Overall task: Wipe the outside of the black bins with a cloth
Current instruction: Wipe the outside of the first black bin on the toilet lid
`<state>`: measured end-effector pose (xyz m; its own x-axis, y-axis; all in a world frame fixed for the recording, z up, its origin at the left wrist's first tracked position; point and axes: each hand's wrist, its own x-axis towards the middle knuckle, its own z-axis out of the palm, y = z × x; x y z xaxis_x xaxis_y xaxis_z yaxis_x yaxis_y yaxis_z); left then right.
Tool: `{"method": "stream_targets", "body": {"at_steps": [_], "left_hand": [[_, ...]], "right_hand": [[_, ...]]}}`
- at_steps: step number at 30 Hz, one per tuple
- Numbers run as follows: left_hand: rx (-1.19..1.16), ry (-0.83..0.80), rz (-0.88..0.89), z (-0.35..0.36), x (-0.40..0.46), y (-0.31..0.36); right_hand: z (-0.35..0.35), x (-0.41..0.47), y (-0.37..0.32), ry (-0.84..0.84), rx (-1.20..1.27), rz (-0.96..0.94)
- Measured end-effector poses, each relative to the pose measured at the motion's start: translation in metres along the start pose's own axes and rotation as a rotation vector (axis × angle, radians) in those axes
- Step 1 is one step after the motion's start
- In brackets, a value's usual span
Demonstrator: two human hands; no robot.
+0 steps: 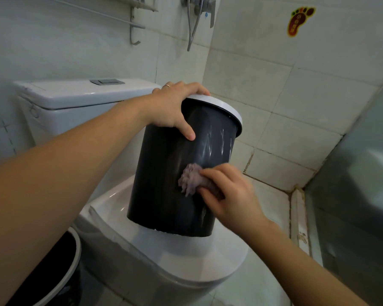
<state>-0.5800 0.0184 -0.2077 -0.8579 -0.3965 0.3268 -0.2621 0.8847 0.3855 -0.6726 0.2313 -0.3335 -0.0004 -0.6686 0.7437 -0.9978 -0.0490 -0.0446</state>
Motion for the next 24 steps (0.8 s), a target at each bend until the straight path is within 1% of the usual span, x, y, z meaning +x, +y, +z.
{"method": "stream_targets", "body": {"at_steps": [2,3,6,8,11,14,17,19,24], "left_hand": [[0.006,0.004,0.001,0.000,0.000,0.001],[0.004,0.005,0.004,0.000,-0.001,0.000],[0.001,0.003,0.016,0.000,-0.002,-0.001],[0.009,0.004,0.014,0.000,-0.002,0.000],[0.017,0.007,0.009,0.000,-0.003,0.002],[0.022,-0.002,0.030,0.000,-0.004,0.003],[0.022,-0.006,0.031,-0.001,-0.004,0.003],[0.029,-0.016,0.025,-0.003,-0.005,0.001],[0.021,-0.033,0.042,-0.004,-0.006,0.004]], "right_hand": [[0.001,0.003,0.000,0.040,0.008,0.037],[0.002,0.000,-0.002,0.027,0.020,0.018],[0.001,-0.016,-0.005,-0.082,0.042,-0.086],[-0.001,-0.018,-0.005,-0.112,0.016,-0.108],[-0.006,0.002,0.000,-0.054,-0.044,-0.062],[-0.011,0.035,0.006,0.057,-0.084,0.055],[-0.011,0.052,0.011,0.100,-0.090,0.146],[-0.009,0.048,0.010,0.116,-0.080,0.143],[-0.007,0.023,0.010,0.077,-0.059,0.016]]}}
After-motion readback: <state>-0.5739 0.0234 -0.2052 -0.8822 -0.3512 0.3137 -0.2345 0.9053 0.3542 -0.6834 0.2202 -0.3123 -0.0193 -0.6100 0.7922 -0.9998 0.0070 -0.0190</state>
